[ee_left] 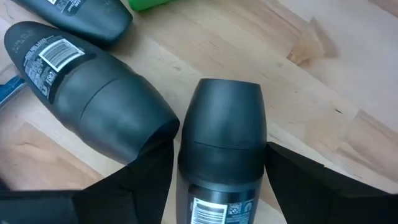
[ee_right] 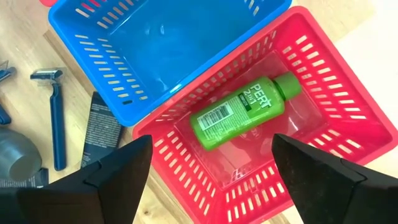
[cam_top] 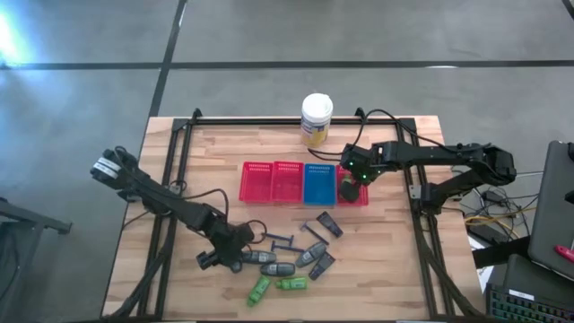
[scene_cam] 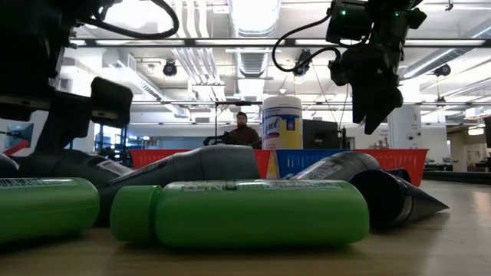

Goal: Pick & Place Travel size toiletries
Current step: Put the black deodorant into the left red bin

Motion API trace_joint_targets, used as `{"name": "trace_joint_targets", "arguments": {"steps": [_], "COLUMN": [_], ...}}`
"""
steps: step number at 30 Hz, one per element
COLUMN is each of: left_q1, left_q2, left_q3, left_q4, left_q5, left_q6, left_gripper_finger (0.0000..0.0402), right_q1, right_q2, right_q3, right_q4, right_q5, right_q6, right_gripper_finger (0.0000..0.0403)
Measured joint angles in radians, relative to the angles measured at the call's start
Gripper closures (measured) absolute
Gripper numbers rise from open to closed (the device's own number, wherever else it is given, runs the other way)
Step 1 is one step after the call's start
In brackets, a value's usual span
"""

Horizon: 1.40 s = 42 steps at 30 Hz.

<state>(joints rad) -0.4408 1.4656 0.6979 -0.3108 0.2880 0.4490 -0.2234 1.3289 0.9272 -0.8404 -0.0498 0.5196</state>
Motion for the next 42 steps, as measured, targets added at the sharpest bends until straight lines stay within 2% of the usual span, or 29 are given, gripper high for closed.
{"name": "trace_joint_targets", "arguments": {"steps": [11,16,23,30,35,39,42], "left_q1": [-0.001,-0.001,-0.001,0.001,0.034,0.102,0.208], "left_q2": [0.053,0.059,0.055,-0.023,-0.123,-0.226,-0.313], "left_q3": [0.0,0.0,0.0,0.031,0.034,0.035,0.034], "left_q4": [0.055,0.05,0.041,-0.07,-0.108,-0.114,-0.109], "left_q5": [0.004,0.01,0.007,-0.071,-0.144,-0.291,-0.421], "left_q6": [-0.002,-0.016,-0.178,-0.538,-0.882,-1.194,-1.46], "left_gripper_finger": [0.0152,0.0187,0.019,0.019,0.019,0.019,0.019], "right_q1": [0.0,0.0,0.0,-0.001,-0.022,-0.036,-0.05], "right_q2": [0.0,0.0,0.0,0.0,0.0,0.0,0.0], "right_q3": [0.0,0.0,0.0,0.0,0.0,0.0,0.0], "right_q4": [-0.001,-0.003,-0.009,-0.009,-0.008,-0.008,-0.005], "right_q5": [0.0,0.0,0.001,0.007,0.013,0.016,0.016], "right_q6": [0.0,-0.007,-0.024,-0.067,-0.086,-0.125,-0.146], "right_gripper_finger": [0.0054,0.0068,0.0084,0.0071,0.0058,0.0051,0.0049]}}
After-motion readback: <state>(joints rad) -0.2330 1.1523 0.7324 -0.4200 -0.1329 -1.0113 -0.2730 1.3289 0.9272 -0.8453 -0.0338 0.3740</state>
